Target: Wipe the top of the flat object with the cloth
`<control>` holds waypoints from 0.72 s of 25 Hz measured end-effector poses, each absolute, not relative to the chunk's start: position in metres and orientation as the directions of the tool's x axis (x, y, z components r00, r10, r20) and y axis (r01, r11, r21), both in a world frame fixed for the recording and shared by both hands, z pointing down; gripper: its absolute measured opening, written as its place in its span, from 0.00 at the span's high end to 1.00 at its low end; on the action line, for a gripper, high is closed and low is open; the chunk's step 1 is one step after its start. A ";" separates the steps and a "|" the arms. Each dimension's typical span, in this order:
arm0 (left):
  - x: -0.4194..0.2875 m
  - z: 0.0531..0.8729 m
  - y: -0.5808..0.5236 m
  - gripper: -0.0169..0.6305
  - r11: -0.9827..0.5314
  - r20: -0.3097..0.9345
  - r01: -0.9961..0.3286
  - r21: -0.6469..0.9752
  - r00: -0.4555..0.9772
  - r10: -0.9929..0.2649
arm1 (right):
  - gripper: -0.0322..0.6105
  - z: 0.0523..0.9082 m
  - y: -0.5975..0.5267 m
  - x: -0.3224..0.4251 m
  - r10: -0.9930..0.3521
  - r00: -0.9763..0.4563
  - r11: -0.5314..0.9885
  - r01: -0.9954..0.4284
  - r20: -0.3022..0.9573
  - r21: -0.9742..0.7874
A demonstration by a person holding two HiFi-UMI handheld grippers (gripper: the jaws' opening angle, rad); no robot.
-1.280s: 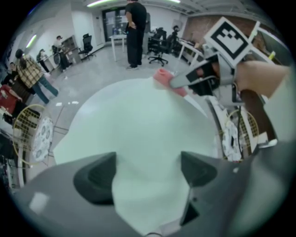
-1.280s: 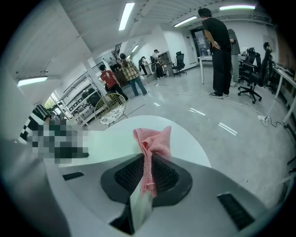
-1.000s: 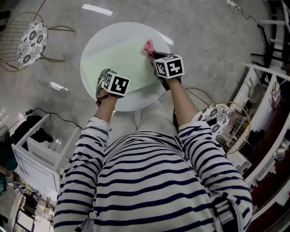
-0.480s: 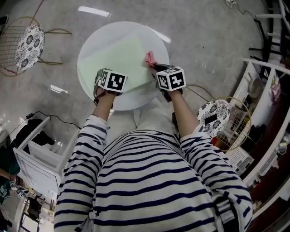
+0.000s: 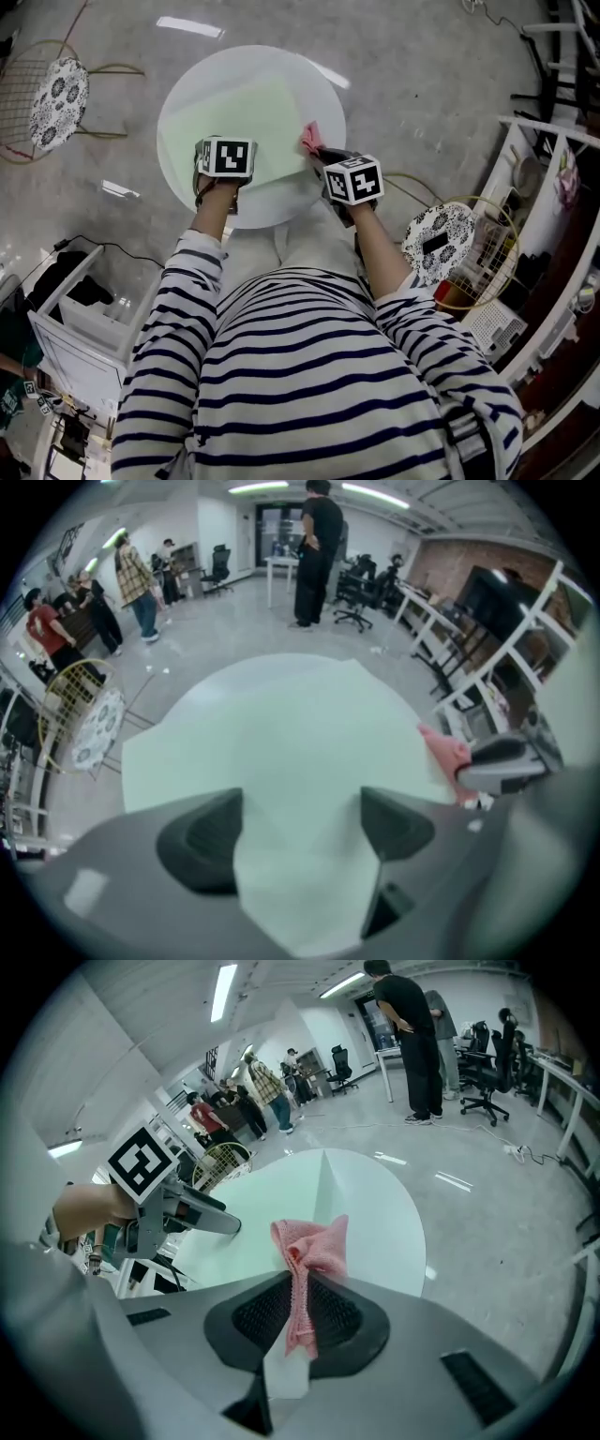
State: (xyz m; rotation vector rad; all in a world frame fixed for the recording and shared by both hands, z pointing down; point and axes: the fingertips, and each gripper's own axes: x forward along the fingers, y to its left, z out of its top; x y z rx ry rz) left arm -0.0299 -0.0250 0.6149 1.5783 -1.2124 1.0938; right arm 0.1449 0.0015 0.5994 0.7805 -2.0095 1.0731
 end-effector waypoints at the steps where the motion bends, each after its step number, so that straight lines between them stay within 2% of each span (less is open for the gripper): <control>1: -0.030 0.615 -0.028 0.36 -0.172 0.958 -0.979 0.109 0.149 -0.244 | 0.88 0.599 0.003 0.144 -0.179 -0.556 0.463 -0.776 0.812 -0.429; 5: -0.033 0.610 -0.030 0.36 -0.172 0.958 -0.979 0.113 0.154 -0.243 | 0.88 0.600 0.003 0.140 -0.200 -0.533 0.455 -0.794 0.822 -0.404; 8: -0.030 0.599 -0.025 0.36 -0.353 0.952 -0.930 0.104 0.196 -0.234 | 0.88 0.599 0.000 0.140 -0.207 -0.526 0.453 -0.799 0.825 -0.396; 11: -0.025 0.582 -0.038 0.35 -0.642 0.935 -0.766 -0.025 0.209 -0.286 | 0.88 0.598 -0.001 0.142 -0.211 -0.530 0.454 -0.797 0.822 -0.397; 13: -0.024 0.576 -0.059 0.35 -0.776 0.930 -0.616 -0.134 0.193 -0.314 | 0.88 0.597 -0.001 0.143 -0.213 -0.534 0.454 -0.796 0.819 -0.400; 15: -0.018 0.575 -0.083 0.34 -0.860 0.926 -0.478 -0.179 0.214 -0.312 | 0.88 0.597 0.000 0.142 -0.215 -0.535 0.454 -0.796 0.817 -0.401; 18: -0.004 0.585 -0.106 0.31 -0.944 0.942 -0.300 -0.139 0.253 -0.219 | 0.88 0.597 0.000 0.142 -0.216 -0.536 0.455 -0.795 0.816 -0.402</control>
